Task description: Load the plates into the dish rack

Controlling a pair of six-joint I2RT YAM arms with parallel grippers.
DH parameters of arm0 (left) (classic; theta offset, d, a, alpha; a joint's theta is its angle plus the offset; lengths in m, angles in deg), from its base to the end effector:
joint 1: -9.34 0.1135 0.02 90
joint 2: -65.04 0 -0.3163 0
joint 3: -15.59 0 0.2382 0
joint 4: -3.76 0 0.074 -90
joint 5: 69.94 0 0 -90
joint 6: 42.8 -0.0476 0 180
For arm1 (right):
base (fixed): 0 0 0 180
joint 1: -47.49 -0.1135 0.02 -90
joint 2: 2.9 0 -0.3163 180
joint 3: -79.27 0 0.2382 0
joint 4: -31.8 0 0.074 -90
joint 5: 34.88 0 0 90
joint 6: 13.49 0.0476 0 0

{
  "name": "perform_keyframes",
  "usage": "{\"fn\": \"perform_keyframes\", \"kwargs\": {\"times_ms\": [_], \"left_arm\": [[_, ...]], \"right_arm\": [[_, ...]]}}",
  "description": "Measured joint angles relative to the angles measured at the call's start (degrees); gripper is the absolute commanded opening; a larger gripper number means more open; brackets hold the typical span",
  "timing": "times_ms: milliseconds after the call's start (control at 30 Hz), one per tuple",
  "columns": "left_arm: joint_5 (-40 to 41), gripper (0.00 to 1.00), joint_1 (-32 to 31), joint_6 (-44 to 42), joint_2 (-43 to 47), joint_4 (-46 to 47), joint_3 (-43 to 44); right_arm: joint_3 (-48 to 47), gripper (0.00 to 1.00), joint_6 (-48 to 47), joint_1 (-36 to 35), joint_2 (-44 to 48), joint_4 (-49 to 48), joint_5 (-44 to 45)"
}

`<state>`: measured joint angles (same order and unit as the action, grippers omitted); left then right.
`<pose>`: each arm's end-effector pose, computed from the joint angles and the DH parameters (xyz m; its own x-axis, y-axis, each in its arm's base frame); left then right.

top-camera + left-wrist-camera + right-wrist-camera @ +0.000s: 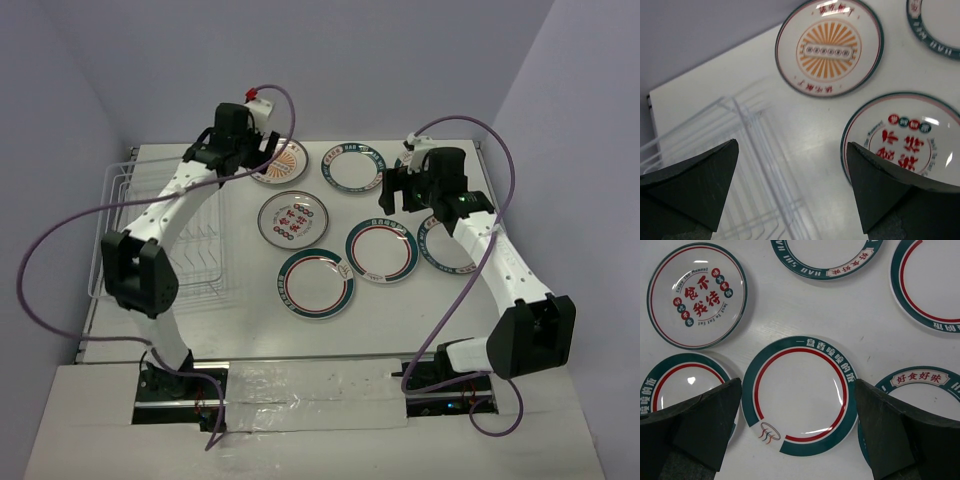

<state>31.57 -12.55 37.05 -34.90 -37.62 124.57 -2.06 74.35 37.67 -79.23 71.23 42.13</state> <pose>0.3856 -0.1447 0.3979 -0.4518 0.3676 -0.8129 0.2931 0.9217 0.2540 0.2759 0.0586 0.3735 -0.5436 -0.1314 -0.8290 -0.3696 0.9242 0.0959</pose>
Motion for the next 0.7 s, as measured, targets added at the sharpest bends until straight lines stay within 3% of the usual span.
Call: {"fn": "perform_keyframes", "kwargs": {"times_ms": [200,433,700], "left_arm": [[0.8,0.95,-3.0,-2.1,-16.2,0.0,14.5],[-0.1,0.86,-5.9,-4.1,-27.9,-0.8,19.2],[-0.8,0.78,-7.6,-5.4,-34.7,-0.3,23.8]], "right_arm": [[0.0,1.0,0.0,0.8,-0.3,0.0,0.0],[0.0,1.0,0.0,2.8,-1.2,0.0,-0.2],[0.0,1.0,0.0,3.8,-3.2,0.0,-0.5]]}}
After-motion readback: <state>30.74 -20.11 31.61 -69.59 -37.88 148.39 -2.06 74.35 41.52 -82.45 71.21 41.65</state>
